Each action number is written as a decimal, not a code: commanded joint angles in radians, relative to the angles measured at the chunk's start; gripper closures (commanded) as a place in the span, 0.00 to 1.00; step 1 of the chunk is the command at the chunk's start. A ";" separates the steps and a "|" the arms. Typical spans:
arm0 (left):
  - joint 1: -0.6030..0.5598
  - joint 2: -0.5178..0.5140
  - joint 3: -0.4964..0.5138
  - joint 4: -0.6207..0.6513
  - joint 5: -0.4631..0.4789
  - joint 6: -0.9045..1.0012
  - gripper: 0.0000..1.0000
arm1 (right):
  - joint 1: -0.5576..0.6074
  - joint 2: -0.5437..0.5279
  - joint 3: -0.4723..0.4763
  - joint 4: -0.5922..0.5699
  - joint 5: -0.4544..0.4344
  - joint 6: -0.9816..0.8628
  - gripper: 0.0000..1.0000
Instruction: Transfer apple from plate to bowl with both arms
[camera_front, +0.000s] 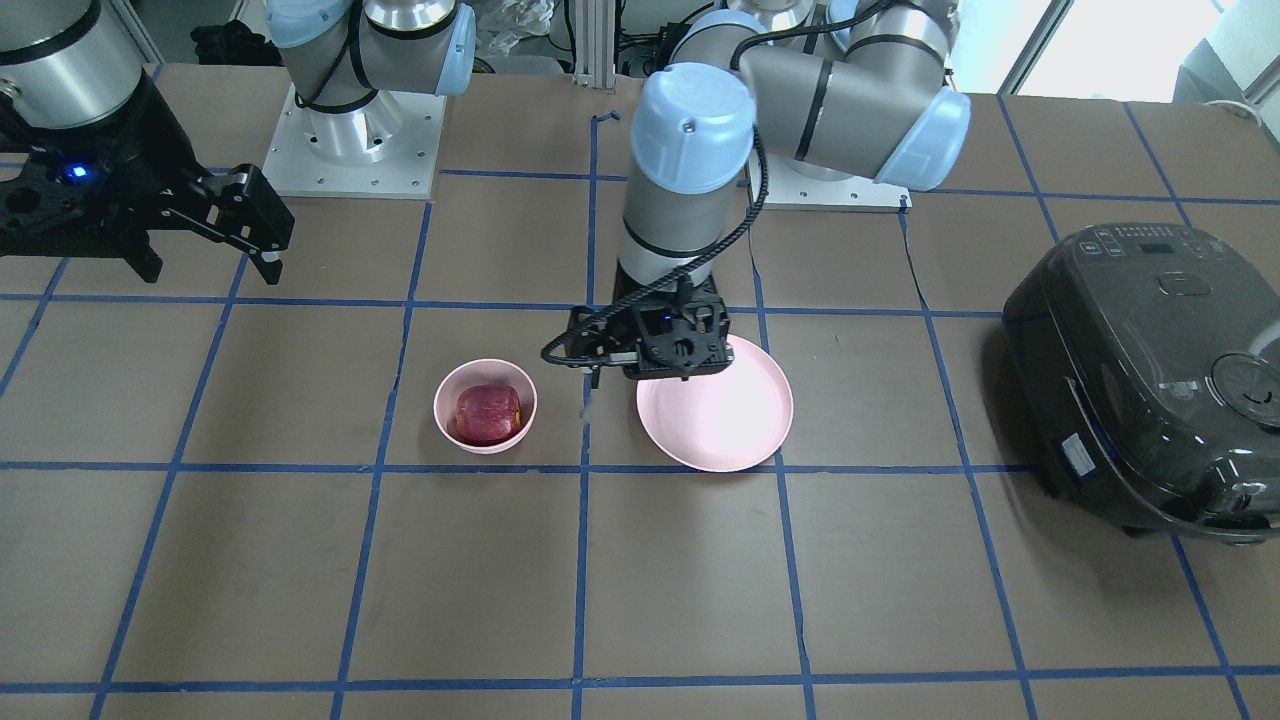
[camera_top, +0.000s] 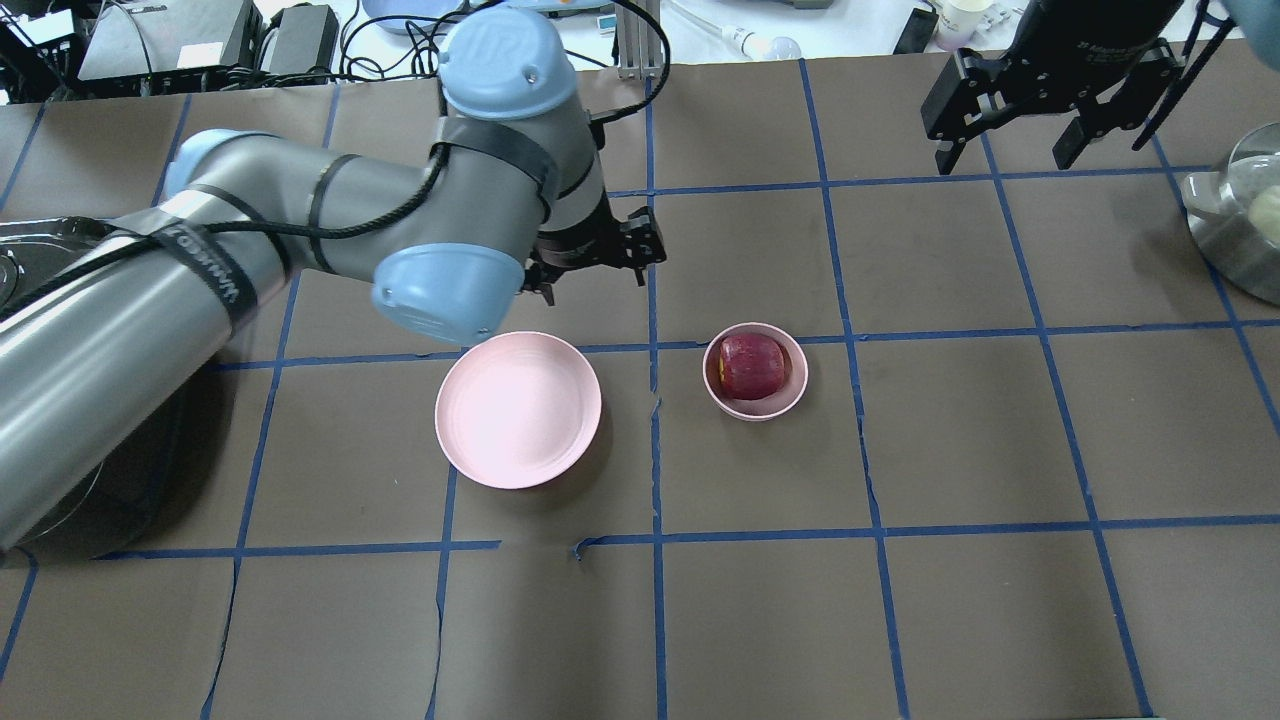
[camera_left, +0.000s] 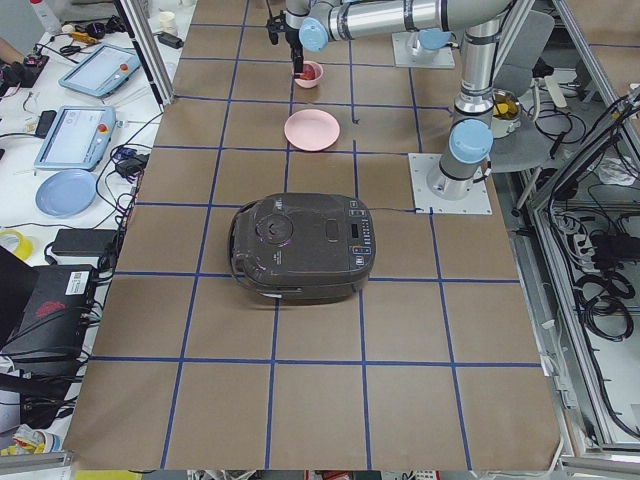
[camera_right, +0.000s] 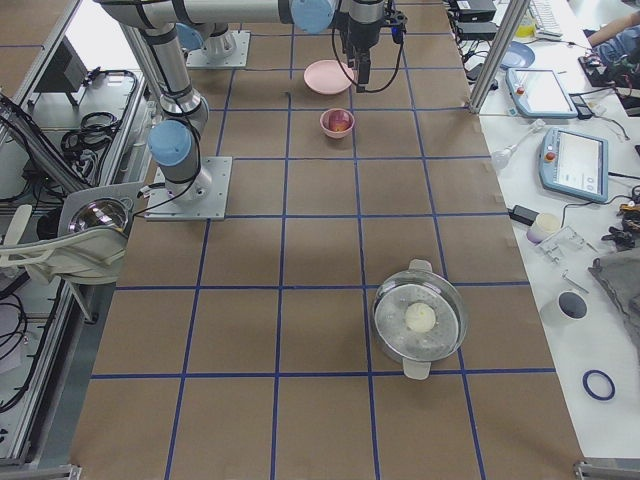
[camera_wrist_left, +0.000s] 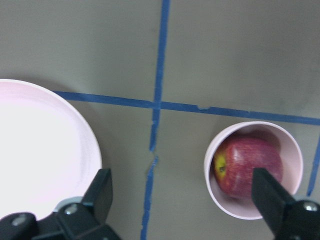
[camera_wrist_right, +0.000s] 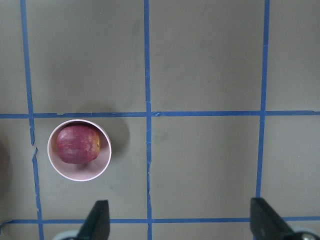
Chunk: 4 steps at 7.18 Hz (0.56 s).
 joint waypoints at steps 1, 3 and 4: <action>0.153 0.111 0.006 -0.143 0.001 0.198 0.00 | 0.097 0.008 0.005 -0.001 -0.012 0.081 0.00; 0.273 0.215 0.047 -0.273 0.043 0.399 0.00 | 0.099 0.000 0.007 0.016 -0.010 0.082 0.00; 0.303 0.254 0.102 -0.397 0.057 0.473 0.00 | 0.099 -0.001 0.007 0.017 -0.010 0.081 0.00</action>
